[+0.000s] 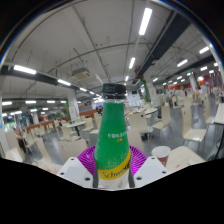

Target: Pour water

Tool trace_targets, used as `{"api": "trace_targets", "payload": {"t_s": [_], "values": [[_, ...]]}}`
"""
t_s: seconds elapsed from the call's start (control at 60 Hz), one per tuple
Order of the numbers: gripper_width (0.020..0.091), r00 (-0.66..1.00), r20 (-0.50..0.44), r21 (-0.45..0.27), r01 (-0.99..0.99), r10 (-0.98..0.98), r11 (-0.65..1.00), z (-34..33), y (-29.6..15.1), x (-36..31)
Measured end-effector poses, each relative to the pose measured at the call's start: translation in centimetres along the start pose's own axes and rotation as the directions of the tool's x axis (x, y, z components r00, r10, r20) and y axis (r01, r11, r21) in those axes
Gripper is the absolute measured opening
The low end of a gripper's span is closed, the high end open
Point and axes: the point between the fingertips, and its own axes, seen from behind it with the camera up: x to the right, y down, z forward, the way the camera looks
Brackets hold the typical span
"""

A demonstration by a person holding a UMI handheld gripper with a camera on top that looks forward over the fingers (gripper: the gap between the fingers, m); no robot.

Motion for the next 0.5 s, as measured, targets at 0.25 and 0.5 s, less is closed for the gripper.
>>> {"api": "trace_targets", "payload": {"t_s": [0.25,0.5], "values": [[0.0401,0.96,-0.011,-0.178,0.273,-0.28,0.945,-0.7,15.0,4.6],[0.0402,0.972,-0.022,-0.148,0.229,-0.235,0.962,-0.7,18.7,5.7]]}}
